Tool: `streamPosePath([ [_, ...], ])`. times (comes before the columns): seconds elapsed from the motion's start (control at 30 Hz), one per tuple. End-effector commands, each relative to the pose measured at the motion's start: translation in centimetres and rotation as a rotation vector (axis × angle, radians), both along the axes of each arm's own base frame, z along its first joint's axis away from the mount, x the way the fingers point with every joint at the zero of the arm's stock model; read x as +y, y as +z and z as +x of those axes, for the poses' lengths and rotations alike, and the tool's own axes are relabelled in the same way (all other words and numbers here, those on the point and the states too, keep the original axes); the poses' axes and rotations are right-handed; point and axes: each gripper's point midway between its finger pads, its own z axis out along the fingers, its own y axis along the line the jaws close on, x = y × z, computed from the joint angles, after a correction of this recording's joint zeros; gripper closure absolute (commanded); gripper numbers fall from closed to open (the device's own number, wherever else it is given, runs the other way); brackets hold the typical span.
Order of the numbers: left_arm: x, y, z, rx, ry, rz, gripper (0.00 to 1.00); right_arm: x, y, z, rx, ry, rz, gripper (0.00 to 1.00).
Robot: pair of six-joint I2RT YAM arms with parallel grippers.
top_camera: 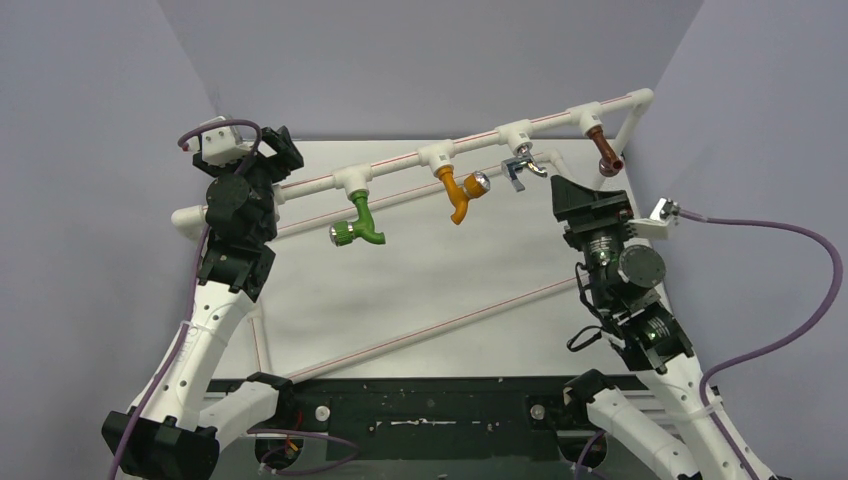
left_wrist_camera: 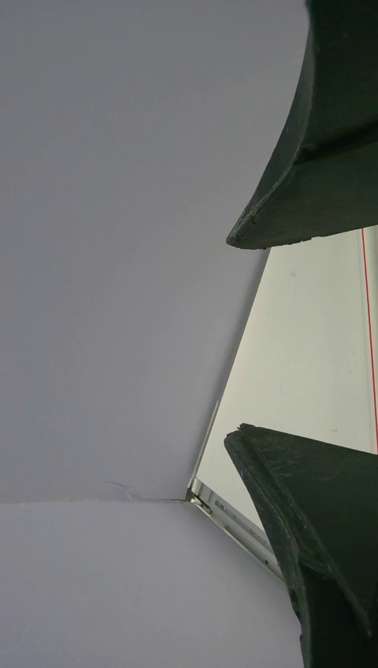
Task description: Install the water faucets
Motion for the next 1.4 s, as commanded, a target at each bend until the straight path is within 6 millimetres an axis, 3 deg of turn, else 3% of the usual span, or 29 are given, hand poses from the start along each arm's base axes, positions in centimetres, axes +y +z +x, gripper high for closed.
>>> streamPosePath([
  [0.0, -1.4, -13.7, -1.2, 0.451, -0.065, 0.109, 0.2, -2.0, 2.0, -1.5, -0.101, -0.051, -0.349, 0.27],
  [0.27, -1.4, -13.8, -1.2, 0.451, -0.067, 0.109, 0.2, -1.0, 3.1, -1.6, -0.23, 0.035, -0.958, 0.28],
  [0.53, -1.5, -13.6, -1.3, 0.444, -0.071, 0.108, 0.2, -0.9, 2.1, -1.0, -0.391, 0.029, -1.548, 0.27],
  [0.7, -1.6, -13.5, -1.3, 0.441, -0.075, 0.105, 0.2, 0.7, 0.4, -0.6, -0.473, 0.086, -1.881, 0.27],
  [0.83, -1.9, -13.4, -1.3, 0.439, -0.082, 0.106, 0.2, 1.2, 0.1, -0.1, -0.504, 0.032, -2.025, 0.26],
  [1.37, -2.2, -13.3, -1.5, 0.434, -0.087, 0.114, 0.2, 1.8, 2.2, 4.3, -0.502, -0.188, -2.316, 0.25],
])
